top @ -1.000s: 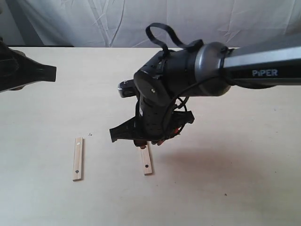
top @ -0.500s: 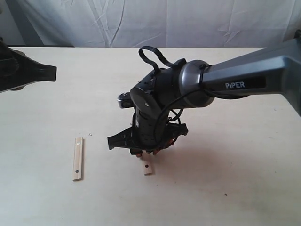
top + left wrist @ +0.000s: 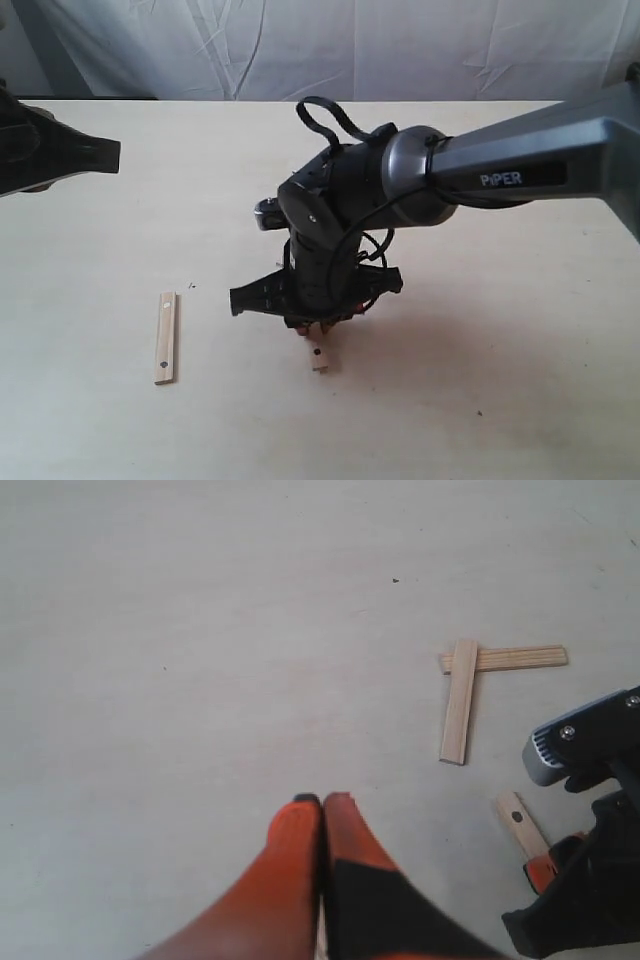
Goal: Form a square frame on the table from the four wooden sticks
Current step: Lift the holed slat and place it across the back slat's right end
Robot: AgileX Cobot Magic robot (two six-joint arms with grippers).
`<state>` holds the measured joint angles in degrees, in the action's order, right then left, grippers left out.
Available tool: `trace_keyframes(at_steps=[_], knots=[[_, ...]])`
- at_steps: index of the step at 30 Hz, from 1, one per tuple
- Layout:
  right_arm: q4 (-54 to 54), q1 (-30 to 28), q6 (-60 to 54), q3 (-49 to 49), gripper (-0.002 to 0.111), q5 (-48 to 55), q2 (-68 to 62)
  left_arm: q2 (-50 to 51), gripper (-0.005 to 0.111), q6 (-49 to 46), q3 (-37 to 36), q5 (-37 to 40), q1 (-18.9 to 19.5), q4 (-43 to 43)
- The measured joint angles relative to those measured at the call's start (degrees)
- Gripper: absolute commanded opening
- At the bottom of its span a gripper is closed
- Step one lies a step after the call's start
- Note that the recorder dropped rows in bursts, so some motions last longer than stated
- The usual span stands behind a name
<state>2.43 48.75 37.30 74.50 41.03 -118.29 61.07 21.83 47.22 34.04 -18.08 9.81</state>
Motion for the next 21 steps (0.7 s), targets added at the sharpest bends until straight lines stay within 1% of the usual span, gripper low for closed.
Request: trace_keyframes(at_steps=[2,5,10,16,21], knots=[[0.0,-1.2,1.5,0.0,-0.001,0.1,1.6,0.0,0.000,0.0,0.0,0.0,0.0,0.0],[-0.2,-4.7,3.7,0.0,-0.001,-0.5,4.6,0.0,0.000,0.0,0.0,0.0,0.0,0.0],[-1.1,-9.8,8.1,0.0,-0.001,-4.2,6.7,0.0,0.000,0.0,0.0,0.0,0.0,-1.5],[-1.0,-11.1,14.8,0.9,-0.001,-7.9,4.2,0.0,0.000,0.0,0.0,0.0,0.0,-2.6],[1.7,-12.8,18.7,5.1,-0.001,-4.9,-0.3,0.0,0.000,0.0,0.0,0.0,0.0,-3.4]])
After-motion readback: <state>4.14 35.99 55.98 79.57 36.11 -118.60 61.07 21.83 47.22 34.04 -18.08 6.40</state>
